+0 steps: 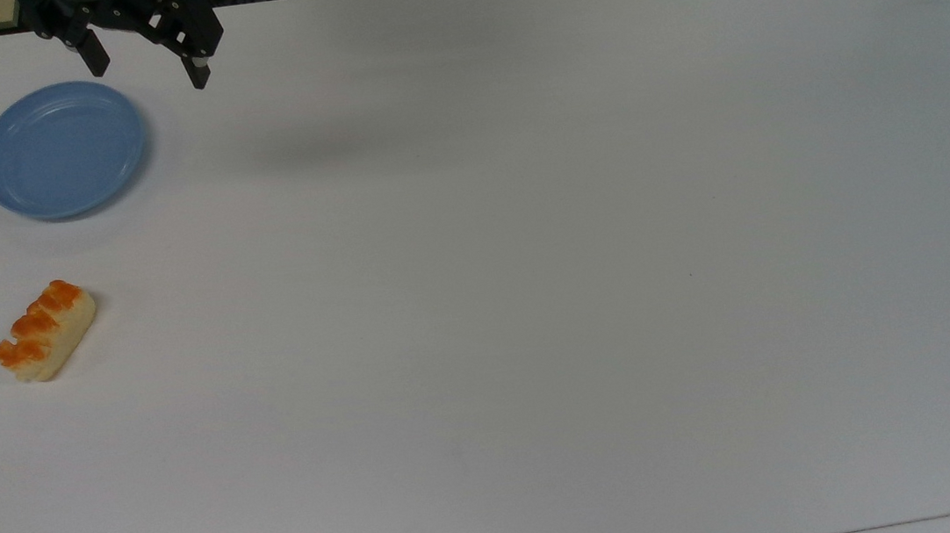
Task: Put the bread on a plate
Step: 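Move the open gripper from above the blue plate toward the bread roll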
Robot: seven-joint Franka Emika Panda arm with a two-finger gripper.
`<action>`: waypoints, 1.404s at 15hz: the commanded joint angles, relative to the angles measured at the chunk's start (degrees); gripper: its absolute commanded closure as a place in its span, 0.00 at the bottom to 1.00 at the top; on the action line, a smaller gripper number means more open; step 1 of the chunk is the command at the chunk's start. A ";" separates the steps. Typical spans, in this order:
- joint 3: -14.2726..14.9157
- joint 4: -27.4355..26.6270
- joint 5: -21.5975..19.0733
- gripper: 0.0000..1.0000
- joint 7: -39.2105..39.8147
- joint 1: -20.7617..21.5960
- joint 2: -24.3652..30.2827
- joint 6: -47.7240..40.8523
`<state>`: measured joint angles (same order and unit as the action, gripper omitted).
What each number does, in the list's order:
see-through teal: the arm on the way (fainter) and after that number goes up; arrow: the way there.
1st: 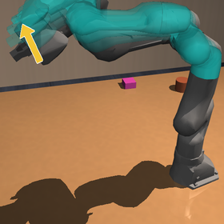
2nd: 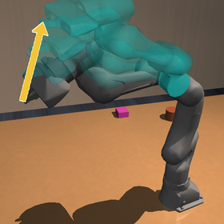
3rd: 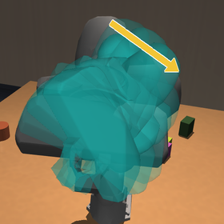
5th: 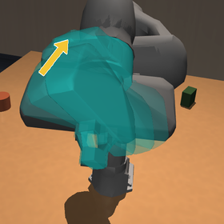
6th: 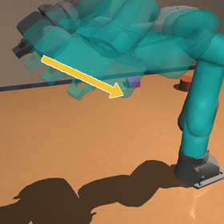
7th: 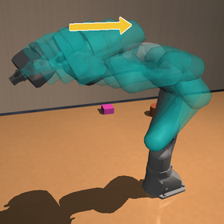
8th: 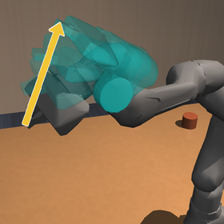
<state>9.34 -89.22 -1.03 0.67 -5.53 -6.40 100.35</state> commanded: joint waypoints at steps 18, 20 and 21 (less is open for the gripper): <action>0.42 0.89 2.09 0.00 0.74 0.08 -3.53 4.75; 0.50 0.89 2.09 0.00 0.56 -1.67 -5.72 9.67; 0.68 0.89 2.17 0.00 0.56 -2.38 -6.95 11.95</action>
<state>9.47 -89.13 0.43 0.87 -5.97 -9.60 106.45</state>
